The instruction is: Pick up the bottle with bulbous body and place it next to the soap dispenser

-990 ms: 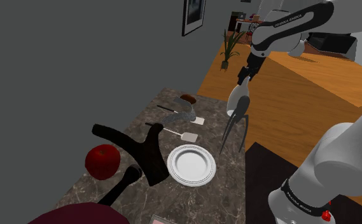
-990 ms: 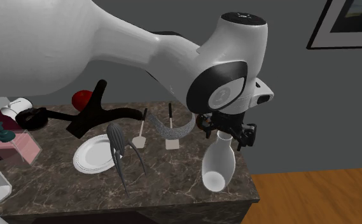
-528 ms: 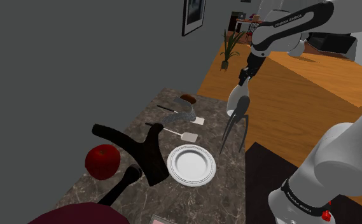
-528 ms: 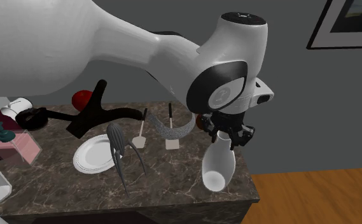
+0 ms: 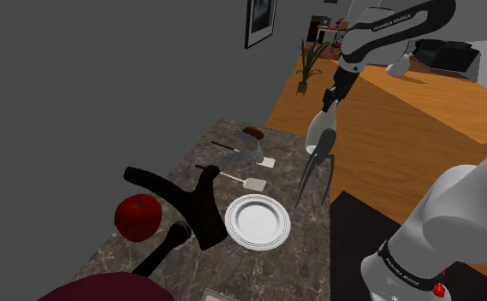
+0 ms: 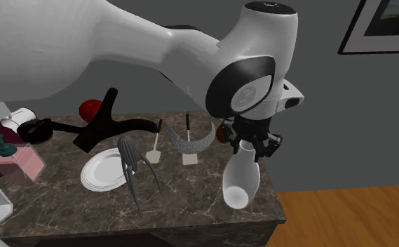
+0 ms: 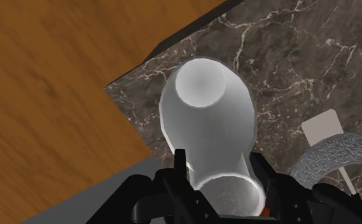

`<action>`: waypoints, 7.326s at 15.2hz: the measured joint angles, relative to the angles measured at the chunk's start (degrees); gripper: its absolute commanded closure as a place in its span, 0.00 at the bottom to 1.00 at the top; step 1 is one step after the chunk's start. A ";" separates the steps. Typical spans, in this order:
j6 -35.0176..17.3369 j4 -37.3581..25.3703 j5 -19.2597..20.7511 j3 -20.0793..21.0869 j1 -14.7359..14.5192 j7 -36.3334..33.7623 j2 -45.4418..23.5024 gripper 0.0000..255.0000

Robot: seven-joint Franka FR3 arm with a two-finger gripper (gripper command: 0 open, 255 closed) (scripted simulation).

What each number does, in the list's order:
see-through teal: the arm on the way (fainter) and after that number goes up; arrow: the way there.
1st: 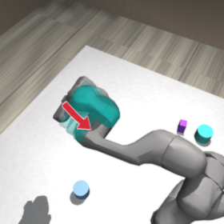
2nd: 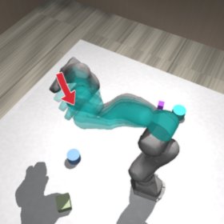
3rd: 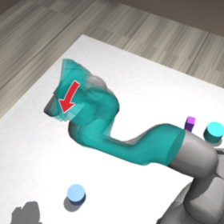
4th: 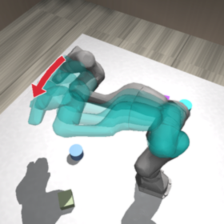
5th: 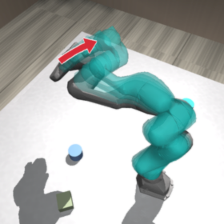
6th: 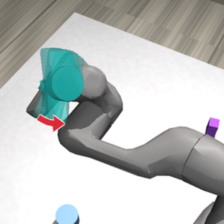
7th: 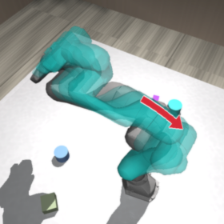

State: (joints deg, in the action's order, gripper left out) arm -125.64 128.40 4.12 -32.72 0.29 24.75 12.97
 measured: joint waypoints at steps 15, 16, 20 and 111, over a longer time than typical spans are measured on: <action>11.66 -9.69 0.75 1.48 -0.15 -1.28 2.22 1.00; 12.39 -10.37 0.75 1.57 -0.19 -1.34 2.27 1.00; 15.56 -13.21 0.82 1.91 -0.26 -1.55 2.62 1.00; 49.01 -27.46 -18.41 68.91 -7.78 -73.75 23.71 1.00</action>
State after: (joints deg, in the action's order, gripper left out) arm -76.62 100.94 -14.30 36.19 -7.49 -49.00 36.68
